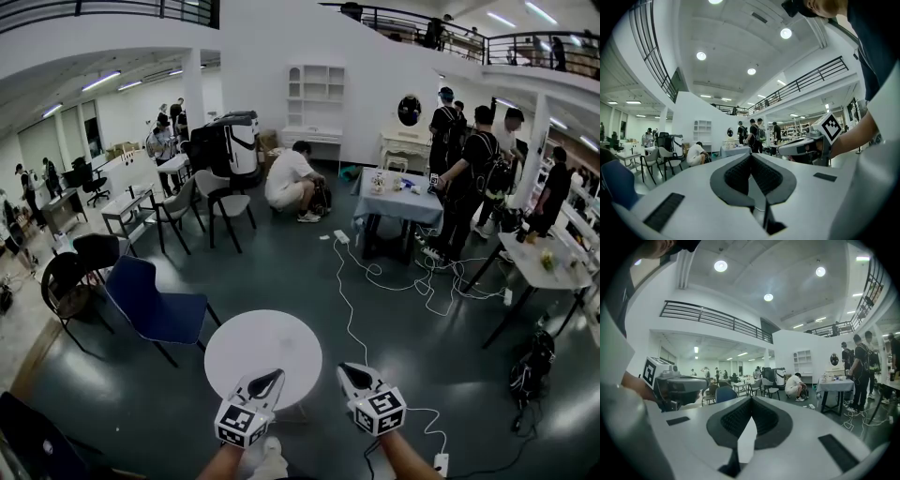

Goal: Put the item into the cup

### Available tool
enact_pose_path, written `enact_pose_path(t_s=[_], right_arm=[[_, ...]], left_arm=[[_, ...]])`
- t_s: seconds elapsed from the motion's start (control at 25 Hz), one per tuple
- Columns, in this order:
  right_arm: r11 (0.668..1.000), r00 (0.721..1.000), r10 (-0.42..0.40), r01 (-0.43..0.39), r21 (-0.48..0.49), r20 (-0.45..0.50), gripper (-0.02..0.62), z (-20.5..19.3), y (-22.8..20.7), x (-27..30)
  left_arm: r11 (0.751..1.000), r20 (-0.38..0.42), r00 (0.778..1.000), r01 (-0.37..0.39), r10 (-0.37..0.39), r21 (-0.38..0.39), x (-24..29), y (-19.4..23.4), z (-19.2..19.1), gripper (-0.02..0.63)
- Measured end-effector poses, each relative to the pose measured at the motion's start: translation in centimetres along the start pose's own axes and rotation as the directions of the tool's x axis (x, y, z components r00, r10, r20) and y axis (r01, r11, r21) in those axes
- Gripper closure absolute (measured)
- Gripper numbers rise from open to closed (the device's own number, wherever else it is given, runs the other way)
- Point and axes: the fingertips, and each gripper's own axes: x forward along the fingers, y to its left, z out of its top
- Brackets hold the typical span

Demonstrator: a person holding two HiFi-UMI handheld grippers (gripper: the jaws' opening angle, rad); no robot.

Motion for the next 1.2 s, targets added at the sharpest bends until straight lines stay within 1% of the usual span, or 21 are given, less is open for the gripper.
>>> enact_pose_path(t_s=[0.24, 0.56, 0.72, 1.0, 1.2], right_arm=[[1.000, 1.000, 0.010, -0.010, -0.001, -0.006, 0.580, -1.0, 1.4, -1.4], [1.000, 1.000, 0.021, -0.021, 0.014, -0.010, 0.580, -1.4, 2.3, -1.4], [1.000, 0.999, 0.029, -0.029, 0.001, -0.012, 0.580, -1.5, 2.3, -1.4], [1.000, 1.000, 0.023, -0.023, 0.012, -0.019, 0.580, -1.6, 3.9, -0.1], [1.000, 1.000, 0.017, -0.017, 0.013, -0.011, 0.580, -0.8, 5.7, 1.0]], left_arm=[[1.000, -0.010, 1.000, 0.003, -0.002, 0.005, -1.5, -1.6, -0.4, 0.589], [1.000, -0.022, 1.000, -0.006, 0.006, 0.007, -2.9, -1.8, -0.4, 0.589], [1.000, -0.033, 0.999, -0.004, 0.005, 0.014, -2.5, -2.1, -0.5, 0.589], [1.000, -0.028, 1.000, 0.009, -0.009, 0.008, -4.0, -1.0, -0.6, 0.589], [1.000, -0.034, 0.999, 0.022, -0.022, 0.004, -5.3, 0.5, -0.6, 0.589]])
